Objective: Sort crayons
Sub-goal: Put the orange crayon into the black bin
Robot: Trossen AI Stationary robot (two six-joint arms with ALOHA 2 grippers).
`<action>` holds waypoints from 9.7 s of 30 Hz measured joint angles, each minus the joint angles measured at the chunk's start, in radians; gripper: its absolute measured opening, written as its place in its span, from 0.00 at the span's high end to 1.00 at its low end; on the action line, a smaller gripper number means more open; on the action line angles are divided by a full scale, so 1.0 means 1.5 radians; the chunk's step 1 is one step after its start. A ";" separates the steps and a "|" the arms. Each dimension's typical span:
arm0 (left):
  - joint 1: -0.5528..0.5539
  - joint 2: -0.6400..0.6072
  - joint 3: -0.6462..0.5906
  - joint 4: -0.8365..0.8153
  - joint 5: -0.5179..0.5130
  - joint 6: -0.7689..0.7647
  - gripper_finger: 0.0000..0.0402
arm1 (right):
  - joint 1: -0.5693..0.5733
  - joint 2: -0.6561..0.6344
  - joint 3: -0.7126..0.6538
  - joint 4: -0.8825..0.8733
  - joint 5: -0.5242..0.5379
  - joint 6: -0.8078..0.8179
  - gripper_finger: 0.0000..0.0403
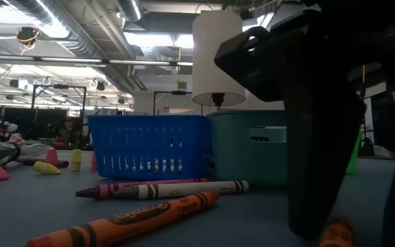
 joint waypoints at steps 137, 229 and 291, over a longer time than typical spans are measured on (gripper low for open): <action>0.062 0.131 -0.001 0.322 0.100 -0.066 0.66 | -0.119 -0.302 0.240 -0.656 0.208 0.019 0.68; 0.001 0.286 0.054 0.148 -0.060 -0.151 0.69 | -0.030 -0.313 -0.158 -0.152 0.094 0.016 0.68; -0.011 0.327 0.052 0.166 -0.046 -0.099 0.98 | -0.030 -0.313 -0.157 -0.148 0.094 0.017 0.68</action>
